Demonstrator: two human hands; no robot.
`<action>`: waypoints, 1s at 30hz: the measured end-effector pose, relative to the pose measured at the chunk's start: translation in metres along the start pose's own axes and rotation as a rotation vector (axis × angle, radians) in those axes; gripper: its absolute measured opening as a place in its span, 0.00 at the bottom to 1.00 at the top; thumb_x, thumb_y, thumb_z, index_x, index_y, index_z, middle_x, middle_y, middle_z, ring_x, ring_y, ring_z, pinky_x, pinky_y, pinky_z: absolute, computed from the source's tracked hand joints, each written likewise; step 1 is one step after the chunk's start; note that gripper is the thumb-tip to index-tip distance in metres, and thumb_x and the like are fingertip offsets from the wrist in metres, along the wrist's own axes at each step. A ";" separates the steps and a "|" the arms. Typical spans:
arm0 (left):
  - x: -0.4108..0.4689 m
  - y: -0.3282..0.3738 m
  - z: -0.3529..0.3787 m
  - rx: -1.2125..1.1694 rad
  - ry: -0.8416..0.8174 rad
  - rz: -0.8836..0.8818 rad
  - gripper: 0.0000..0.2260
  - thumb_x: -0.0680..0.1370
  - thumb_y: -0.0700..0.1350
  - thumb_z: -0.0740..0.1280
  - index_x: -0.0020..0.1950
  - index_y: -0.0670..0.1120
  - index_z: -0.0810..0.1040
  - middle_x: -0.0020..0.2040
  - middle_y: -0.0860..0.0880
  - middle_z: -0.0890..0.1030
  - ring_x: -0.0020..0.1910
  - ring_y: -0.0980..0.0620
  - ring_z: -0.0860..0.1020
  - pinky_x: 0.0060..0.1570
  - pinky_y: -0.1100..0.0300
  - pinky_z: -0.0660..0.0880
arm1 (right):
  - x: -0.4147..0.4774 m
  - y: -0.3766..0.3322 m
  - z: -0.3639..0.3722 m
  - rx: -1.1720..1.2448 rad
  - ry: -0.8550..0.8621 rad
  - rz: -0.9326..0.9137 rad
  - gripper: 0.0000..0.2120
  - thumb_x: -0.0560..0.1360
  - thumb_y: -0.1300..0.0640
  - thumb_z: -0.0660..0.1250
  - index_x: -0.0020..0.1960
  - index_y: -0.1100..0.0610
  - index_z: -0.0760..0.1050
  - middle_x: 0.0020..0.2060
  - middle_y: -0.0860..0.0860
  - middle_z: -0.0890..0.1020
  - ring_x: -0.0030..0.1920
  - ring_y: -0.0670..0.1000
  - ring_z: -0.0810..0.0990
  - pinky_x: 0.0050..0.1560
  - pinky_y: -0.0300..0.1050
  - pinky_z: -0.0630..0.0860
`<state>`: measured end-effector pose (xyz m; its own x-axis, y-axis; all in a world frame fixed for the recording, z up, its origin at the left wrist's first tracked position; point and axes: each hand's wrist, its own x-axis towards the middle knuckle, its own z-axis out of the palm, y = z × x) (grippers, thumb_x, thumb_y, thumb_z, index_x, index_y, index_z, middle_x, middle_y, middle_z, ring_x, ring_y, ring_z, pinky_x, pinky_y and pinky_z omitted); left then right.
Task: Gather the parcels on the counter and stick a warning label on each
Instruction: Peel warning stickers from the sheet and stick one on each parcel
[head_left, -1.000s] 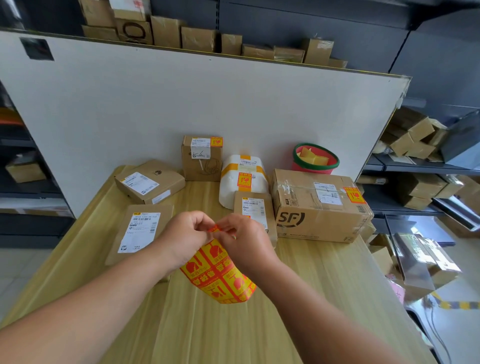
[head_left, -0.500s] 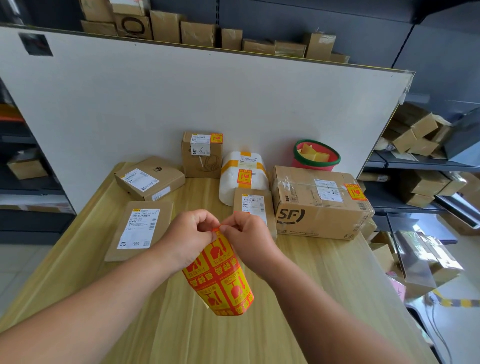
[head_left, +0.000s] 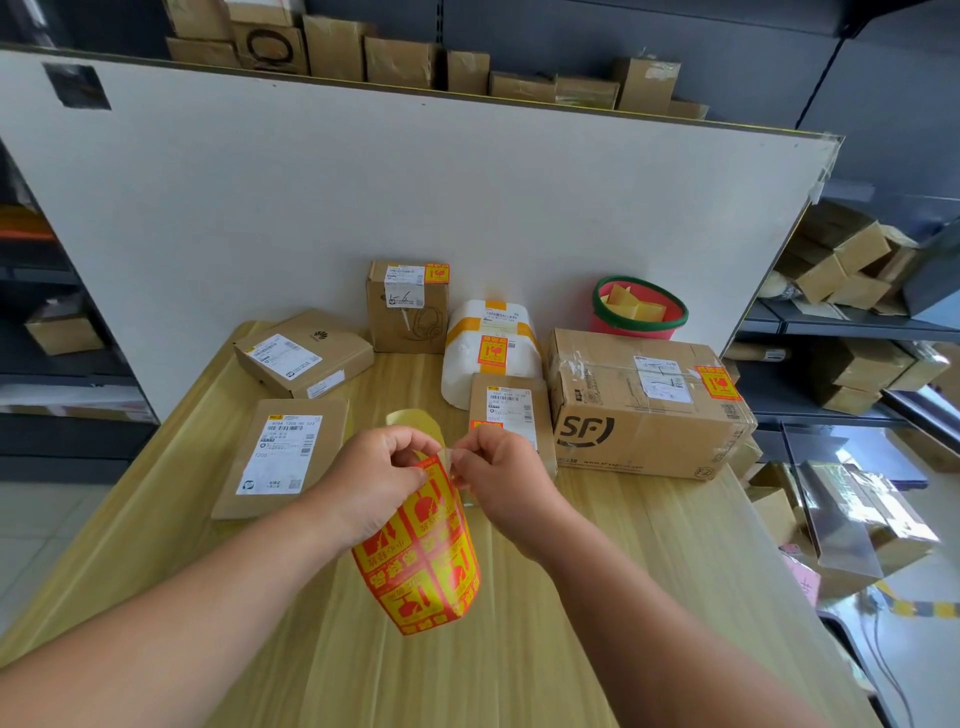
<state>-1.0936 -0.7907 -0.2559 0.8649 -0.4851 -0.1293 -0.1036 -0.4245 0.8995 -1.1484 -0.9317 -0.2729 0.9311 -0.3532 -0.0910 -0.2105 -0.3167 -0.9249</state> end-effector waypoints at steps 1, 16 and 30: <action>0.000 -0.001 0.001 -0.001 0.002 -0.009 0.10 0.74 0.35 0.67 0.45 0.50 0.81 0.40 0.47 0.78 0.40 0.51 0.76 0.44 0.57 0.74 | 0.000 0.001 0.000 -0.019 0.007 -0.001 0.07 0.76 0.58 0.64 0.39 0.55 0.75 0.39 0.56 0.81 0.42 0.57 0.80 0.46 0.55 0.77; 0.015 -0.039 0.011 -0.123 0.080 -0.433 0.09 0.74 0.32 0.63 0.45 0.46 0.76 0.37 0.41 0.81 0.32 0.44 0.79 0.35 0.52 0.78 | 0.011 0.020 -0.040 0.136 0.274 0.171 0.07 0.76 0.62 0.56 0.43 0.59 0.72 0.37 0.53 0.76 0.34 0.49 0.75 0.38 0.48 0.74; 0.023 -0.040 -0.005 -0.236 0.100 -0.416 0.11 0.77 0.47 0.65 0.39 0.42 0.79 0.35 0.47 0.78 0.39 0.48 0.74 0.46 0.57 0.70 | -0.010 0.013 0.001 -0.382 0.239 -0.382 0.05 0.78 0.60 0.61 0.43 0.55 0.72 0.38 0.48 0.75 0.39 0.46 0.71 0.38 0.43 0.68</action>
<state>-1.0669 -0.7810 -0.2928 0.8533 -0.2304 -0.4677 0.3653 -0.3759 0.8516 -1.1601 -0.9319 -0.2845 0.8783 -0.3266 0.3492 -0.0074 -0.7396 -0.6730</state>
